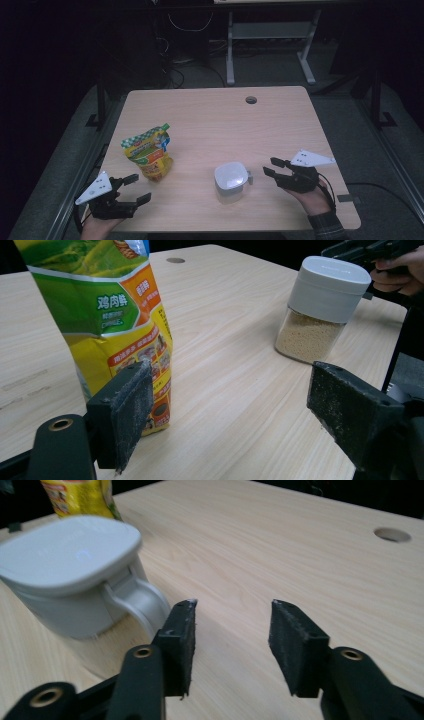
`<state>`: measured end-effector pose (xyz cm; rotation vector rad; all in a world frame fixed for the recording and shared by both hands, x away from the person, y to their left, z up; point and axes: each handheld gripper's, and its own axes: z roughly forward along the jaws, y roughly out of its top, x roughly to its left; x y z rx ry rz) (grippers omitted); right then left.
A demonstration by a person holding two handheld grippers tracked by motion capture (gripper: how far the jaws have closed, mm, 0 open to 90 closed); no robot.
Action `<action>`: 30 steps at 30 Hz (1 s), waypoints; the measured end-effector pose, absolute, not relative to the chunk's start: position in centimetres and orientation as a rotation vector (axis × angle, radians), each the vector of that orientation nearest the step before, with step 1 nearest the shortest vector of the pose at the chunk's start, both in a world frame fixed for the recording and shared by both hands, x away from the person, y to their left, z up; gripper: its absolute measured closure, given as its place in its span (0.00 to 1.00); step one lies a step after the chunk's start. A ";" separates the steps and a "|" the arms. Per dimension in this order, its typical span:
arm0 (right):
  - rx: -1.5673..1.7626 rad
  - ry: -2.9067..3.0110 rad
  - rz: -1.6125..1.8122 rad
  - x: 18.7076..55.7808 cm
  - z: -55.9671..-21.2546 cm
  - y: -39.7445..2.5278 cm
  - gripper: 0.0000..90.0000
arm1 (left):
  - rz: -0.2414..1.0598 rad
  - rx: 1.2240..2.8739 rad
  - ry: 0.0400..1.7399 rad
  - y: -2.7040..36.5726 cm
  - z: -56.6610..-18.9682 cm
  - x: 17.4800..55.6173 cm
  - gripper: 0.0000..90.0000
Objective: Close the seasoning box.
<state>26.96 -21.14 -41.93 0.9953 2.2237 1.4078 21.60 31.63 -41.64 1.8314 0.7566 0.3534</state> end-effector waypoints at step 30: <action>1.206 2.107 1.257 24.2 -45.1 -26.6 0.31 | 0.333 1.876 0.784 31.3 -42.5 22.1 0.20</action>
